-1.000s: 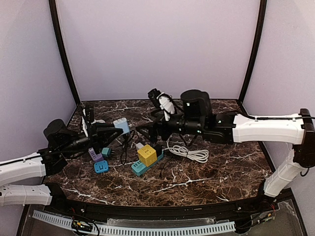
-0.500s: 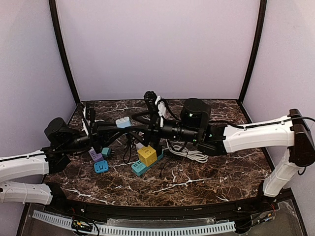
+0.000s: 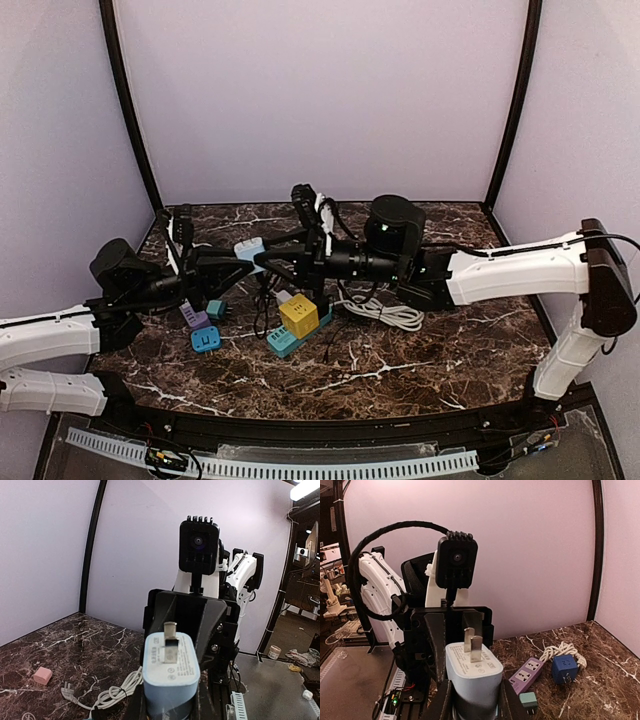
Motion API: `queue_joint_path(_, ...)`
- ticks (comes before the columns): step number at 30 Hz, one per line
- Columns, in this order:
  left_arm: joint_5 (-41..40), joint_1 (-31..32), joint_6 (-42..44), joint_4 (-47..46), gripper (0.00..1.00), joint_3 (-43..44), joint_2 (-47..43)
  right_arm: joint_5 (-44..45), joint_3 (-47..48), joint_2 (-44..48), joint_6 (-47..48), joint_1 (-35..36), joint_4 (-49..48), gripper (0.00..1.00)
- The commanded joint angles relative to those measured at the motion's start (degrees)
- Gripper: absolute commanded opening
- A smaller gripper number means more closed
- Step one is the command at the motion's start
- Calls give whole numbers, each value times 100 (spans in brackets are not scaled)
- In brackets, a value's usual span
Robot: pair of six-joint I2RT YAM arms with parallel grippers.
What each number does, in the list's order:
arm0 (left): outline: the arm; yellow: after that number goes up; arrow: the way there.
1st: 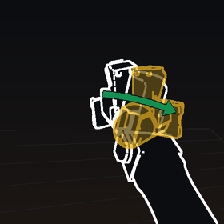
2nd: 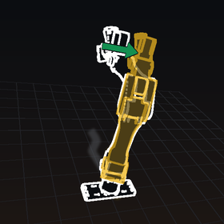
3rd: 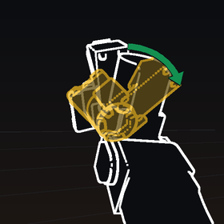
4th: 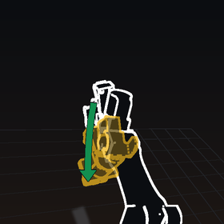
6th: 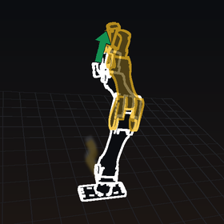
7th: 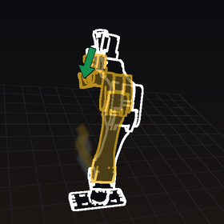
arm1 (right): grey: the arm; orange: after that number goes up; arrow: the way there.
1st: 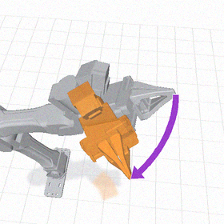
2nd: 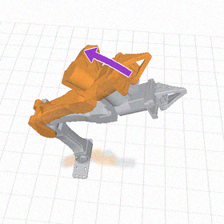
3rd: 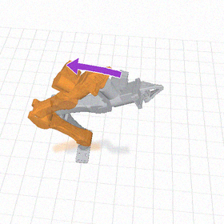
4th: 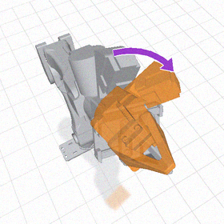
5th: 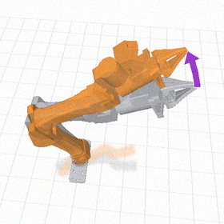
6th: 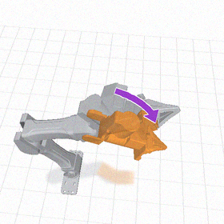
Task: Insert the plug
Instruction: Adjust the plug.
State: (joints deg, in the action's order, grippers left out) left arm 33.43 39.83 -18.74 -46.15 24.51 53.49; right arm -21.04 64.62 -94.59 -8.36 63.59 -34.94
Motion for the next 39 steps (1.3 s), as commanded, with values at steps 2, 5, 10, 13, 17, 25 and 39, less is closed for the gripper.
queue_joint_path(2, 197, 42, -234, -382, 1, 169, 14, -360, 183, -227, 15, 10, -13, 0)
queue_joint_path(5, 176, 42, -204, -358, 1, 173, 0, -472, 190, -190, 29, 7, 101, 0)
queue_joint_path(10, -25, 42, -38, -238, 4, 128, -77, -575, 244, -49, 153, 12, 688, 0)
queue_joint_path(13, -122, 37, 583, 94, 49, 86, -190, -577, 337, 59, 275, 12, 1346, 0)
queue_joint_path(17, 174, 14, 2415, 1036, 75, 8, -422, -277, 519, 222, 488, 18, 2208, 0)
queue_joint_path(25, 874, -70, 4082, 3763, 66, 600, -467, 395, 1755, -29, 1271, 260, 4777, 0)
queue_joint_path(39, 1065, -68, 4089, 4067, 23, 900, -331, 743, 2511, -448, 1721, 601, 5576, 0)
